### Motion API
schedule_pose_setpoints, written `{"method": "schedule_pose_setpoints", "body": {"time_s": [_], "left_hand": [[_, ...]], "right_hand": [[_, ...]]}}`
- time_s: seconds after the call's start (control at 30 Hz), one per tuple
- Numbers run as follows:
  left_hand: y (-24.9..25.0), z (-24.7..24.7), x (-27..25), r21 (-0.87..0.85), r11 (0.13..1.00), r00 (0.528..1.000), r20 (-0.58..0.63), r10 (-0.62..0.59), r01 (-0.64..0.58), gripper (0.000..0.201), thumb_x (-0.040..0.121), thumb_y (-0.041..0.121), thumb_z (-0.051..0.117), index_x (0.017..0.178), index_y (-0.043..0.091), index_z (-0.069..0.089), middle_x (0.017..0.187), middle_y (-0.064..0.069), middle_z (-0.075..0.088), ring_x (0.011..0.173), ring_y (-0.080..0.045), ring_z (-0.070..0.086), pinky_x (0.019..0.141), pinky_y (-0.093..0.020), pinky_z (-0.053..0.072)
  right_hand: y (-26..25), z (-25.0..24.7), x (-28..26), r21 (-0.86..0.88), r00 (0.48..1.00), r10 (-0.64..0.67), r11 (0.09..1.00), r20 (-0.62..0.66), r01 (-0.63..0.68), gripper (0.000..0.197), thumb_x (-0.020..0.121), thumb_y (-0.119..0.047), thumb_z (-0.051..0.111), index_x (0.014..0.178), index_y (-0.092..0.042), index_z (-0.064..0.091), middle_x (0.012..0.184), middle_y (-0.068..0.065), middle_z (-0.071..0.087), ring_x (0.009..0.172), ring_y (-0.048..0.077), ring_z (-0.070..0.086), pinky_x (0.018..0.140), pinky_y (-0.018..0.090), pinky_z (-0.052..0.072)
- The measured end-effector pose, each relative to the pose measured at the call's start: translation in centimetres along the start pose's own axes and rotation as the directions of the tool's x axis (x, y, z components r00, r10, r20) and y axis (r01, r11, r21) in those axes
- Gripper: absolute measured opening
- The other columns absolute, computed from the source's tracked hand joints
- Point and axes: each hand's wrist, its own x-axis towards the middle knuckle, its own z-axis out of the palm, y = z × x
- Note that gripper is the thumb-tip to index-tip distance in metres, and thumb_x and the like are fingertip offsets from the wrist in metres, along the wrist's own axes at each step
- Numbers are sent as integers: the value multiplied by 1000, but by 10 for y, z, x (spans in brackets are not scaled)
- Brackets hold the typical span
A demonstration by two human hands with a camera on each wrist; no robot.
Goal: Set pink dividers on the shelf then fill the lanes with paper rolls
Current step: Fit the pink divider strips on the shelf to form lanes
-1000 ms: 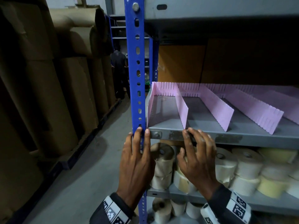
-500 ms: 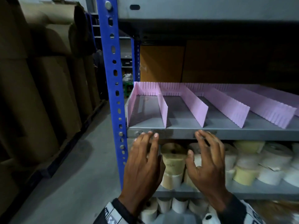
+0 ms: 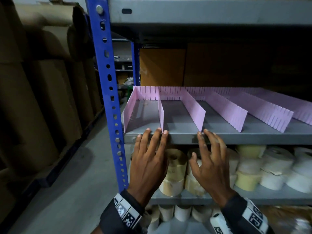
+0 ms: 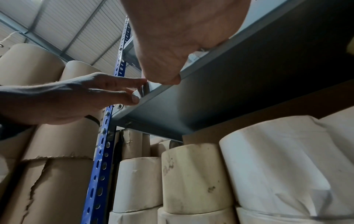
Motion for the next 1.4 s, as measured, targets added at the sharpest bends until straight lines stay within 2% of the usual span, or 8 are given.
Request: {"method": "schedule_pose_setpoints", "body": {"time_s": [0.3, 0.43, 0.6, 0.8, 0.93, 1.03, 1.17, 1.4], "left_hand": [[7, -4, -1, -7, 1000, 1000, -12, -14, 14, 70, 85, 16, 76, 149, 4, 51, 152, -19, 51, 142, -45, 45, 110, -62, 41], [25, -9, -11, -71, 997, 995, -97, -36, 30, 58, 86, 14, 70, 142, 2, 58, 148, -22, 54, 141, -44, 47, 108, -59, 46], [75, 3, -4, -194, 979, 985, -169, 30, -63, 47, 89, 13, 65, 134, -2, 64, 139, -20, 62, 134, -40, 55, 105, -56, 50], [106, 29, 23, -213, 975, 965, -233, -119, 68, 37, 93, 16, 60, 122, -4, 70, 120, -22, 68, 114, -41, 66, 109, -60, 44], [107, 33, 43, -258, 960, 924, -328, -196, 112, 19, 95, 16, 69, 104, 0, 73, 102, -16, 68, 98, -40, 64, 98, -58, 48], [107, 33, 56, -317, 938, 913, -326, -244, 138, 19, 96, 21, 70, 89, 4, 71, 92, -11, 66, 88, -37, 61, 91, -50, 47], [111, 34, 64, -351, 914, 896, -313, -317, 201, 22, 95, 25, 71, 82, 7, 70, 88, -8, 65, 85, -33, 59, 80, -49, 46], [118, 34, 69, -359, 894, 884, -278, -377, 268, 19, 92, 25, 69, 79, 11, 69, 87, -4, 65, 86, -30, 59, 83, -46, 43]], "right_hand": [[5, -3, 2, -20, 999, -5, 1000, 36, 6, 65, 82, -23, 59, 145, -8, 46, 147, 13, 45, 133, 33, 42, 108, 45, 33], [8, -8, 2, 86, 999, -11, 996, 42, 7, 63, 83, -20, 60, 143, -6, 47, 147, 13, 46, 134, 32, 42, 110, 44, 36], [45, -30, -4, 134, 999, 4, 991, -54, 3, 57, 86, -19, 57, 141, -5, 50, 144, 14, 48, 133, 33, 44, 112, 44, 35], [96, -38, 4, 92, 987, 69, 994, -145, -56, 42, 91, -15, 59, 131, -2, 60, 132, 15, 58, 122, 33, 52, 109, 38, 37], [110, -35, 21, 108, 958, 171, 983, -228, -150, 27, 94, -24, 63, 116, -9, 70, 112, 10, 64, 104, 32, 59, 93, 41, 44], [113, -35, 33, 96, 938, 241, 970, -248, -224, 17, 93, -32, 64, 96, -19, 75, 98, 3, 64, 96, 30, 57, 82, 41, 40], [116, -32, 36, 103, 931, 267, 963, -250, -249, 15, 91, -34, 64, 83, -23, 72, 93, -3, 63, 94, 26, 54, 78, 40, 36], [119, -29, 37, 173, 932, 275, 956, -238, -238, 14, 89, -35, 66, 82, -24, 72, 92, -3, 63, 93, 25, 52, 79, 38, 32]]}}
